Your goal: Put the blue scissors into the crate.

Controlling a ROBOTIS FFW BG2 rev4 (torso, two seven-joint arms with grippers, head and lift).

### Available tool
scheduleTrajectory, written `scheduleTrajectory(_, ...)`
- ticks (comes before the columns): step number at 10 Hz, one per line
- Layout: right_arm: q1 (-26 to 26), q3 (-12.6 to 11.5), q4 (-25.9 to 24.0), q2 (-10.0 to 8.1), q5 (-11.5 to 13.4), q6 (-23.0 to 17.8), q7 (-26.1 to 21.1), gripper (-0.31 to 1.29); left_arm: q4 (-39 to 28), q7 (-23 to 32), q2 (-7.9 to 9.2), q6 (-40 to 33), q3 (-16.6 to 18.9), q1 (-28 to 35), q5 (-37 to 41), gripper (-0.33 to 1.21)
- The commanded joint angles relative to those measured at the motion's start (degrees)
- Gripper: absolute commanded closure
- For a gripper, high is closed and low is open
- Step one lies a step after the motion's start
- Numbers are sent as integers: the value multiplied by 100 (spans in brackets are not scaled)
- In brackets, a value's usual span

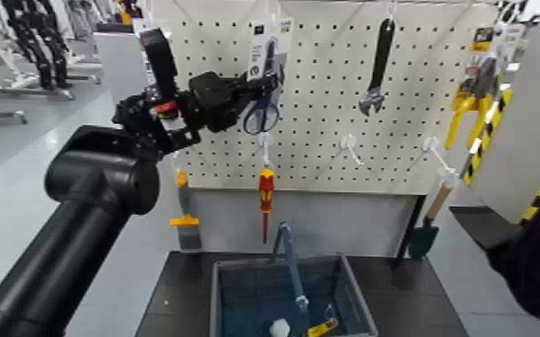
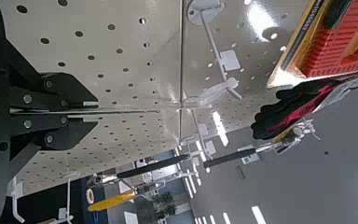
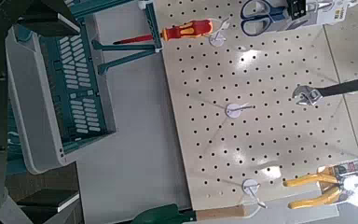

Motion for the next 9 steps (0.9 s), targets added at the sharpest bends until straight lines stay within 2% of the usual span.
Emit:
scheduleTrajectory(1, 0, 1, 0, 1, -1, -3, 0, 8, -8, 0, 4, -21, 31, -2, -11, 119)
scheduleTrajectory(4, 0, 9, 0, 1, -1, -3, 0, 8, -149, 9, -5, -39, 48, -46, -20, 119)
scheduleTrajectory(9, 0, 9, 0, 10, -1, 5, 0, 8, -1379, 17, 13, 269, 119, 279, 68, 119)
